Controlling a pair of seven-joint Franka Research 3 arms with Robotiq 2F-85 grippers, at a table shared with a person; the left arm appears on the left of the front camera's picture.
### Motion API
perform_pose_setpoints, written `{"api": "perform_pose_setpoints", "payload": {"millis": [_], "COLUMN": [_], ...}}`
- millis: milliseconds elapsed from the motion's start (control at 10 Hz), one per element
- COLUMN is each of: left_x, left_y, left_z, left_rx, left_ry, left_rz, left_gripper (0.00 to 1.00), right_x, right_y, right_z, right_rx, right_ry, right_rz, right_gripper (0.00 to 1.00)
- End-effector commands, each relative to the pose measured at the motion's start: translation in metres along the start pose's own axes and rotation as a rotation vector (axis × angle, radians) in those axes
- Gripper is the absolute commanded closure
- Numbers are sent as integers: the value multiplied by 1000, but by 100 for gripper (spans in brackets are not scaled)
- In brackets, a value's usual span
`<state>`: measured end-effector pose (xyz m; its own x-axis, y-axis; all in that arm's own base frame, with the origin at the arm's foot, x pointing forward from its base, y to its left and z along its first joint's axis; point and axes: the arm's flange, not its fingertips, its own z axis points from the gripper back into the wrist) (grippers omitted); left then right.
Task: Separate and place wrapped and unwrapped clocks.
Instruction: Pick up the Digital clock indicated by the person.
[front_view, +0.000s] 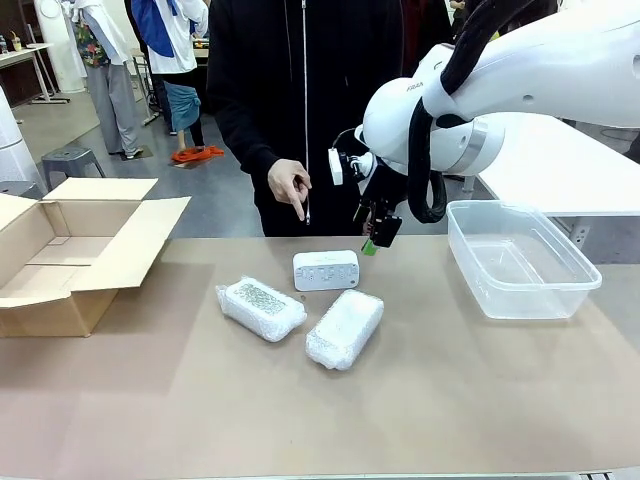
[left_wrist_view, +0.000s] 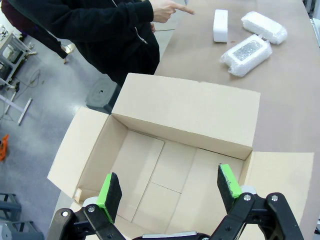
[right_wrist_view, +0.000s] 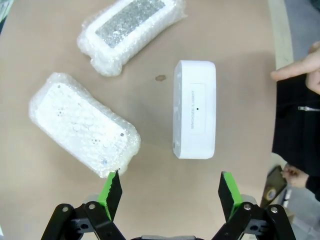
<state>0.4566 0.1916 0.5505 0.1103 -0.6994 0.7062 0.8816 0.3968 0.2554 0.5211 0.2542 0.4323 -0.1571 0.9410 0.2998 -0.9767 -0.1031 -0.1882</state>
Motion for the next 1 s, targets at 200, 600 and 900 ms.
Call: {"api": "perform_pose_setpoints", "payload": {"millis": [200,600,900], "left_x": [0,0,0], "left_y": [1,1,1], "left_z": [1,1,1], "left_rx": [4,4,4], "left_ry": [-25,-25,-25], "left_rz": [-4,-4,-4], "left_gripper": [0,0,0], "right_x": [7,33,47], "right_y": [-7,-7,-6], "right_z": [-7,-34,-57], "right_rx": [-28,-69,-51], "right_ry": [11,9,47], "right_rz": [-24,-85,-74], "right_gripper": [0,0,0]}}
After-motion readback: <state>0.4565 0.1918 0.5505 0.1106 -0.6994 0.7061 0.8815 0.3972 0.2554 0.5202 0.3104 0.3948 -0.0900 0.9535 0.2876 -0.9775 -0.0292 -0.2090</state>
